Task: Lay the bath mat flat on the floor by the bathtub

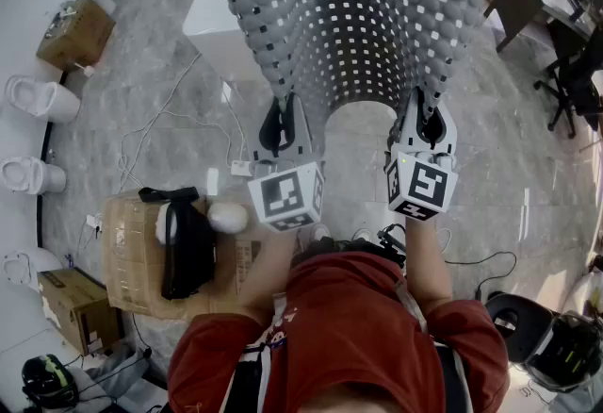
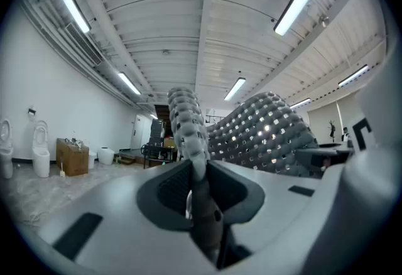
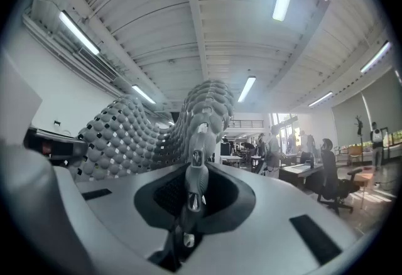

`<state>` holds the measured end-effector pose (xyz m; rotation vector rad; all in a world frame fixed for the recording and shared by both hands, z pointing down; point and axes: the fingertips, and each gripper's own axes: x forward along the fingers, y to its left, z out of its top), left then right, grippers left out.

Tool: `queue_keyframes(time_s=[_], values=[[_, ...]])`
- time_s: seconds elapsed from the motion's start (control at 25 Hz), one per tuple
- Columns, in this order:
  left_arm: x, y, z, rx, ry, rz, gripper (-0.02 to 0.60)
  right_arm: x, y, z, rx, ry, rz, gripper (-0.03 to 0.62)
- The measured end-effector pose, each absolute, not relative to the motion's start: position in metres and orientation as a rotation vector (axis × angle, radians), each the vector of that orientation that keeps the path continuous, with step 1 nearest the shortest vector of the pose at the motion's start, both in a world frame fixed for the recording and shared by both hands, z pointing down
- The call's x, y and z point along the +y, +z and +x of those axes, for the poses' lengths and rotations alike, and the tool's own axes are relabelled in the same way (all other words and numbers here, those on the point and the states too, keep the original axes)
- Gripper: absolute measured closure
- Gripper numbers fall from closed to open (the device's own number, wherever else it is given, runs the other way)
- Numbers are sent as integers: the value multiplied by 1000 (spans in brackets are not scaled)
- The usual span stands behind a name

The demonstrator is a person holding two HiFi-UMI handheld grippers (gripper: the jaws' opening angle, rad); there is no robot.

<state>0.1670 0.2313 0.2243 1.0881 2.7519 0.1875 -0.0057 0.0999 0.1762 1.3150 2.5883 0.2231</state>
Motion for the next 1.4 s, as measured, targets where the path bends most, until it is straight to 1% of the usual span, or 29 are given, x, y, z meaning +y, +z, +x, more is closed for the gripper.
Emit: queue_keyframes(time_s=[0.28,0.64,1.4], values=[[198,211,166,2765,181,1080,505,66,164,-4,2575,243,1287,550],[174,218,160,2777,198,1082,505,46,177,-9,2600,227,1301,549],[94,221,103,2790,236,1079,505,-35,180,-70,2628,187,1294,549]])
